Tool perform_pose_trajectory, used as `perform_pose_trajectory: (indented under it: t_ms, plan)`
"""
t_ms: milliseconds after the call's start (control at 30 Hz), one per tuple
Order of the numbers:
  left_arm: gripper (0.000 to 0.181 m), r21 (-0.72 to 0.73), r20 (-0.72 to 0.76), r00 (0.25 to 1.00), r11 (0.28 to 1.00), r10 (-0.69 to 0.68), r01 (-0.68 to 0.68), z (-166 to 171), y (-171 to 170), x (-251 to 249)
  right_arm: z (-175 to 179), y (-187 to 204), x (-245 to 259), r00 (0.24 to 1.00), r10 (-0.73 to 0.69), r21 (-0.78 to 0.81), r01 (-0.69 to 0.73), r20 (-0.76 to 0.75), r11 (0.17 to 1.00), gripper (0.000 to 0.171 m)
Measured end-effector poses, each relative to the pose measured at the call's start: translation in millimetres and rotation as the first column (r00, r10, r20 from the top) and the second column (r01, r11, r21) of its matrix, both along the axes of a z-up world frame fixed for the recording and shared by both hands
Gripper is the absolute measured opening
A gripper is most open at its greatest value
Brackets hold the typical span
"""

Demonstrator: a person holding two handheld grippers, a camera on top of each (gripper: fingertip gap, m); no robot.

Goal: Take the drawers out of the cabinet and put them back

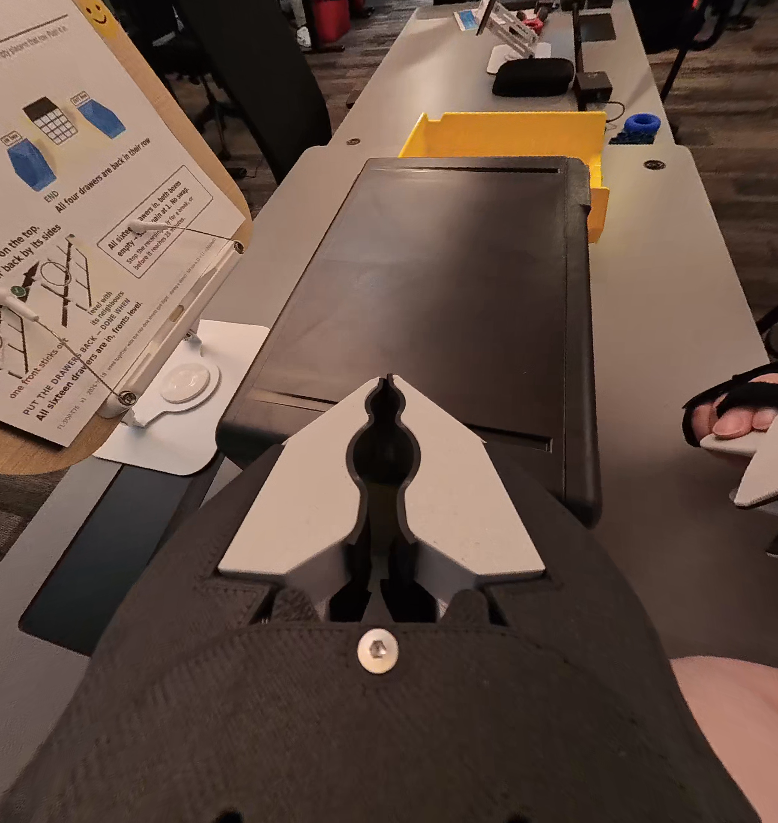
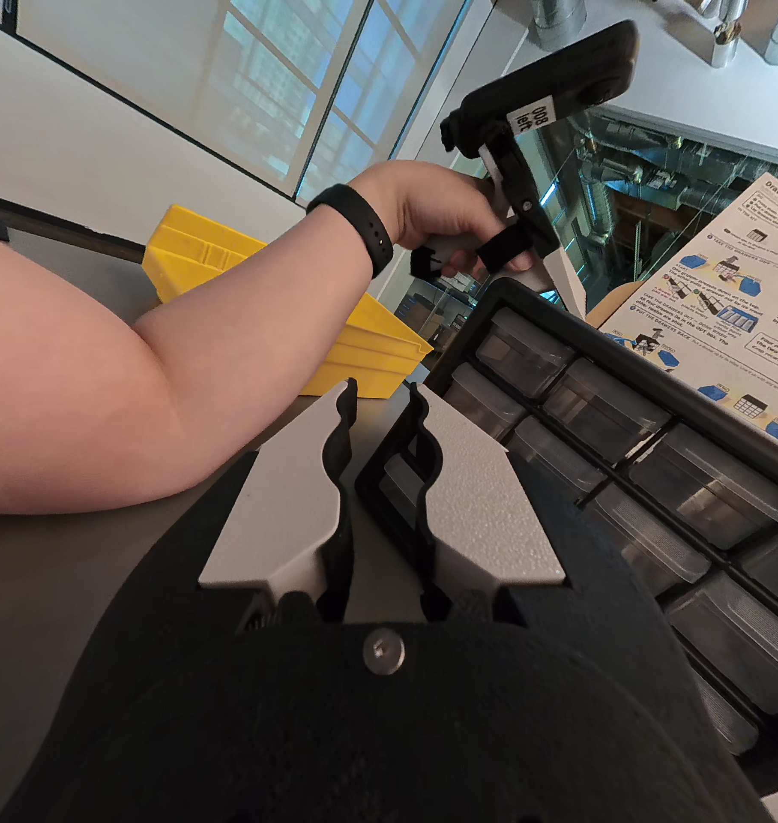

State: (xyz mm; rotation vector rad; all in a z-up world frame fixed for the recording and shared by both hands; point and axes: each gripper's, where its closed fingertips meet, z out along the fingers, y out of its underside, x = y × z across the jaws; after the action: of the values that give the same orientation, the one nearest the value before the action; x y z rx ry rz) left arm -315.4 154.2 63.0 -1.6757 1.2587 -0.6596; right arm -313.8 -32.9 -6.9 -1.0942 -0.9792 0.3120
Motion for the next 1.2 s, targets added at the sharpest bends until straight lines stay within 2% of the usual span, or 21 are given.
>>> perform_pose_trajectory:
  t_ms: [133, 233, 300, 433, 533, 1200]
  plan:
    - [0.000, 0.029, -0.112, 0.979, 0.985, 0.170, -0.168, -0.4, 4.7, -1.4, -1.3, 0.7, -0.3, 1.000, -0.006, 0.003, 0.006, 0.012, 1.000, 0.021]
    - [0.000, 0.075, -0.177, 0.957, 0.972, 0.232, -0.221, -0.8, 4.3, 2.5, -1.6, 1.0, 0.3, 1.000, -0.012, 0.007, 0.012, 0.018, 1.000, 0.021]
    - [0.000, 0.101, -0.172, 0.960, 0.974, 0.219, -0.204, 1.3, 4.2, 5.6, -2.0, 1.0, 0.7, 1.000, -0.013, 0.007, 0.013, 0.019, 1.000, 0.021]
    - [0.000, 0.041, -0.111, 0.981, 0.987, 0.161, -0.157, -1.1, 5.3, 2.4, -3.3, 1.0, 0.2, 1.000, -0.009, 0.001, 0.009, 0.023, 1.000, 0.021]
    - [0.000, 0.049, -0.093, 0.988, 0.991, 0.126, -0.122, -0.8, 4.1, 2.1, -4.5, 0.8, -0.9, 0.999, -0.009, 0.002, 0.009, 0.032, 1.000, 0.021]
    - [0.000, 0.042, -0.075, 0.991, 0.993, 0.115, -0.112, -0.8, 3.9, 2.3, -8.5, 2.5, -2.2, 0.998, -0.018, -0.002, 0.018, 0.054, 1.000, 0.021]
